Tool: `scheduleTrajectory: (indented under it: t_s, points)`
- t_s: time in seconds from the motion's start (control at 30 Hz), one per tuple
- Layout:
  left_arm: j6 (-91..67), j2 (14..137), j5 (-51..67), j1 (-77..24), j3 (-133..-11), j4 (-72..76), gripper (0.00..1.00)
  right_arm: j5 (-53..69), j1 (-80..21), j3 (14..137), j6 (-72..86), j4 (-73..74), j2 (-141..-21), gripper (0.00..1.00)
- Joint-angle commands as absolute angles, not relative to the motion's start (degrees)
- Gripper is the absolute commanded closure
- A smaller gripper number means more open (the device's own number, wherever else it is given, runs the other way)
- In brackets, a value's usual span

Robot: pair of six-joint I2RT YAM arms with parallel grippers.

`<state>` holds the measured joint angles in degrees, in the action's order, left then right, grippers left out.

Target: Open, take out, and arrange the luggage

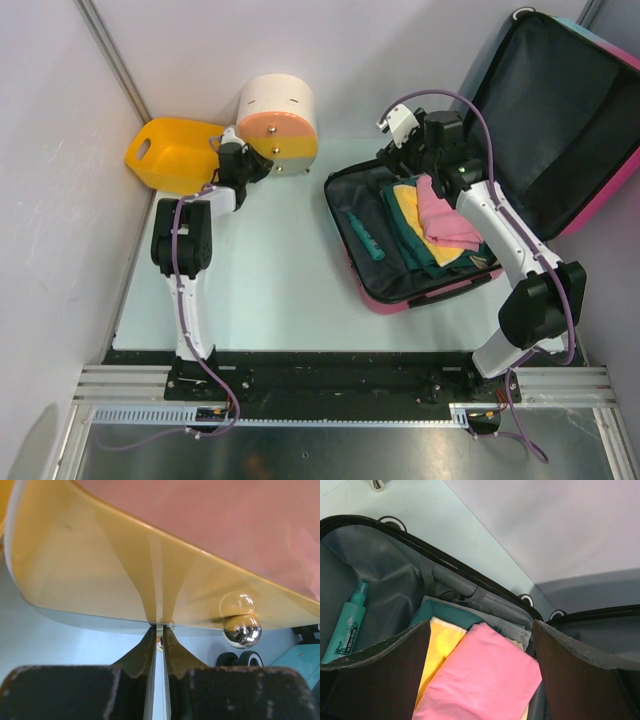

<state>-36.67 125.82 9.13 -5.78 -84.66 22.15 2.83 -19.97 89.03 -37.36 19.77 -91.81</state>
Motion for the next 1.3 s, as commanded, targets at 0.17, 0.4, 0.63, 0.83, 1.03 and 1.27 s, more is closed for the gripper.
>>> scheduleTrajectory:
  t_s: [0.17, 0.4, 0.63, 0.83, 1.03, 1.27]
  points:
    - [-29.20, 113.49, 10.63, -7.12, -78.24, 26.01, 0.78, 3.43, -20.74, 89.74, -37.97, 18.90, -91.84, 0.11]
    - [-11.19, 95.55, 16.08, -7.29, -65.32, 26.19, 0.25, 4.66, -20.57, 89.03, -36.21, 15.47, -92.81, 0.10]
    - [-1.67, 95.96, 42.32, -7.12, -63.45, 26.01, 0.00, 5.36, -20.48, 87.46, -37.27, 12.31, -92.46, 0.10]
    - [-31.58, 106.36, 49.86, -5.01, -67.52, 36.75, 0.00, 5.01, -20.04, 86.22, -37.27, 12.22, -91.06, 0.10]
    - [-48.06, 109.94, 35.88, -5.54, -66.18, 42.19, 0.04, 4.39, -18.72, 83.32, -36.91, 13.27, -88.16, 0.10]
    - [-54.75, 112.58, 23.39, -5.62, -71.00, 37.37, 0.25, 4.31, -17.32, 82.18, -36.39, 13.97, -86.75, 0.10]
